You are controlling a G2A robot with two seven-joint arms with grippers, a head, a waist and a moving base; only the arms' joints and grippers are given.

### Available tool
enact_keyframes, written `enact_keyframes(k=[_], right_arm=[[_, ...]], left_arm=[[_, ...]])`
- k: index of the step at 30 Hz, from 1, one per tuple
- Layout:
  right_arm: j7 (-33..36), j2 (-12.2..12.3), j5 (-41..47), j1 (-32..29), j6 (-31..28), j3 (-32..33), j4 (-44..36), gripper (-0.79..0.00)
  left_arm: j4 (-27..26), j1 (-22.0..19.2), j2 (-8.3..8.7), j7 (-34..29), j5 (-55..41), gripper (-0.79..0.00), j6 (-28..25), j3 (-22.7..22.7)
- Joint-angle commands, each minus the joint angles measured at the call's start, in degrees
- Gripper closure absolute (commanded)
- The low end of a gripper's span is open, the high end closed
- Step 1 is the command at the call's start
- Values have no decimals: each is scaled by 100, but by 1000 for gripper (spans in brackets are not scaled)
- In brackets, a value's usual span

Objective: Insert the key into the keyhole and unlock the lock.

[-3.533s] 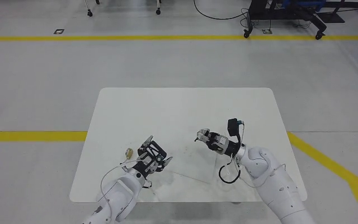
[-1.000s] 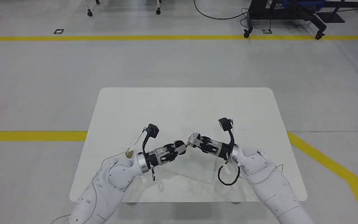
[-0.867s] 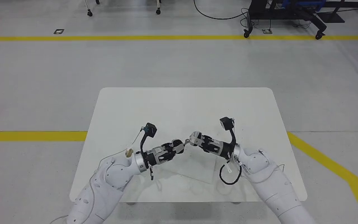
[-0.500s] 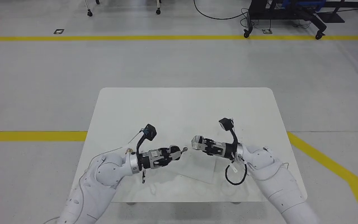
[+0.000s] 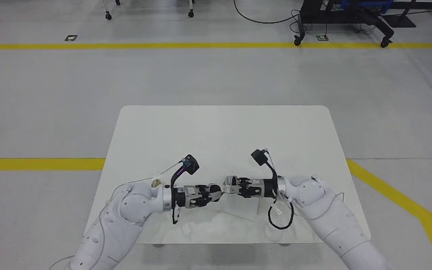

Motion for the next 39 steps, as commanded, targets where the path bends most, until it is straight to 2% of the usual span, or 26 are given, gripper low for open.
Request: enact_keyframes(k=[1, 9, 11, 21, 22, 23, 24, 34, 39], right_arm=[[-3, 42, 12, 27, -3, -74, -13, -265], [7, 158, 26, 150, 8, -360, 26, -151], [8, 173, 16, 185, 9, -427, 49, -12], [-27, 226, -11, 322, -26, -693, 131, 0], [-27, 230, -10, 335, -26, -718, 136, 0], [-38, 234, -14, 349, -37, -740, 136, 0], [-51, 238, -10, 358, -50, -761, 142, 0], [-390, 369, 105, 375, -389, -789, 164, 0], [-698, 502, 311, 291, -697, -615, 247, 0]], left_arm=[[-23, -14, 12, 40, 153, 0, 81, -13], [-45, -8, 26, 105, 220, 0, 163, 71], [-31, -23, 29, 113, 211, 0, 161, 88], [-12, -54, 62, 136, 190, -15, 170, 98], [-17, -52, 66, 147, 196, -296, 178, 98], [-24, -52, 70, 156, 213, -671, 184, 97], [-37, -49, 72, 166, 214, -785, 183, 100], [-184, 28, 146, 235, 171, -785, 70, -52], [-390, 202, 278, 378, 320, -785, -5, -557]])
